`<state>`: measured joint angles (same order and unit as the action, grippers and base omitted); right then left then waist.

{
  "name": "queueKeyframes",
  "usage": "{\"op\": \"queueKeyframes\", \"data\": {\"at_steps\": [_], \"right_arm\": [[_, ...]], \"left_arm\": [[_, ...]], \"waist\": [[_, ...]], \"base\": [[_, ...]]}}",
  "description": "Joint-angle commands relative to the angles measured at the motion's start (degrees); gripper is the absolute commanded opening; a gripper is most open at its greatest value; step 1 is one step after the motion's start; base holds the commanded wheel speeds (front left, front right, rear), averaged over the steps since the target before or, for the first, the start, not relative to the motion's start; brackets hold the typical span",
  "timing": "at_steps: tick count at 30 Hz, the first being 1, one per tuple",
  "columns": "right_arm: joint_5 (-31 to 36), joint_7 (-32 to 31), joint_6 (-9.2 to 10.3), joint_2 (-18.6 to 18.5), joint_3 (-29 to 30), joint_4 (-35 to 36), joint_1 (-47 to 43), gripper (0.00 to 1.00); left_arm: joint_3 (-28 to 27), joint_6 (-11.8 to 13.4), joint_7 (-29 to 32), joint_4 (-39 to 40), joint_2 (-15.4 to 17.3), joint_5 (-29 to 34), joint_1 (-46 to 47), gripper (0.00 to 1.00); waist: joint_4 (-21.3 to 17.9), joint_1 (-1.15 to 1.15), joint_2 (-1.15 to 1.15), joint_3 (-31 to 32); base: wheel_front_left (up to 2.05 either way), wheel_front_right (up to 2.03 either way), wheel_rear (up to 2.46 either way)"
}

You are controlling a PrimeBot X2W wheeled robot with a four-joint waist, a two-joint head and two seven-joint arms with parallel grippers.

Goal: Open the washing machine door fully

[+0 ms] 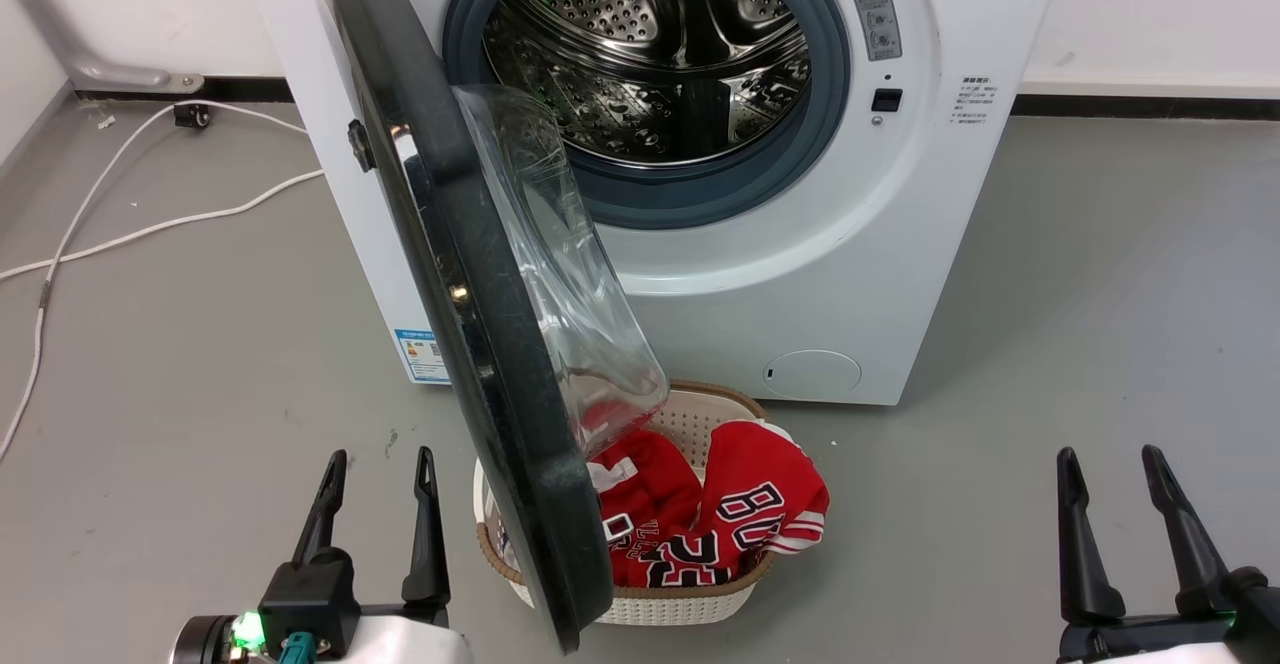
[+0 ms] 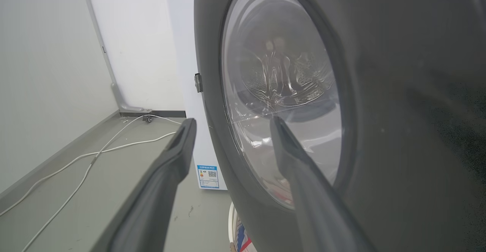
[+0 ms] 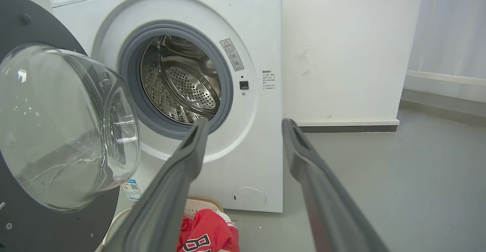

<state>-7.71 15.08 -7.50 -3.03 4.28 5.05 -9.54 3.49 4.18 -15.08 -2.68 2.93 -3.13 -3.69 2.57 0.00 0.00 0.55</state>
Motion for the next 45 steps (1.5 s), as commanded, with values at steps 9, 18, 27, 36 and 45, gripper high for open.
{"op": "queueKeyframes", "data": {"at_steps": [9,18,27,36,45], "right_arm": [[-0.70,0.12,0.01,0.25,-1.12,-0.88,-0.70,1.00],[-0.54,0.12,0.01,0.25,-1.32,-1.25,-0.58,1.00],[-0.99,0.12,0.01,0.25,-1.12,-1.57,-0.50,1.00],[-1.40,0.12,0.01,0.25,-1.22,-1.44,-0.31,1.00],[-1.19,0.12,0.01,0.25,-1.41,-1.79,-0.78,1.00]], "left_arm": [[0.41,0.38,-0.14,0.01,-0.06,-0.47,-0.68,1.00],[0.09,0.97,-0.14,0.30,-0.06,-0.84,-0.61,1.00],[-3.34,2.54,-0.14,4.54,-0.05,0.05,0.83,0.00],[-3.64,1.96,-0.14,15.69,0.72,2.98,4.07,0.00],[4.80,1.46,-0.13,26.54,0.85,6.56,6.55,0.00]], "waist": [[0.30,0.00,0.00,0.10],[0.21,0.00,0.00,0.28],[0.32,0.00,0.00,0.51],[0.48,0.00,0.00,0.53],[0.39,0.00,0.00,0.84]], "base": [[0.00,0.00,0.00],[0.00,0.00,0.00],[0.00,0.00,0.00],[0.00,0.00,0.00],[0.00,0.00,0.00]]}}
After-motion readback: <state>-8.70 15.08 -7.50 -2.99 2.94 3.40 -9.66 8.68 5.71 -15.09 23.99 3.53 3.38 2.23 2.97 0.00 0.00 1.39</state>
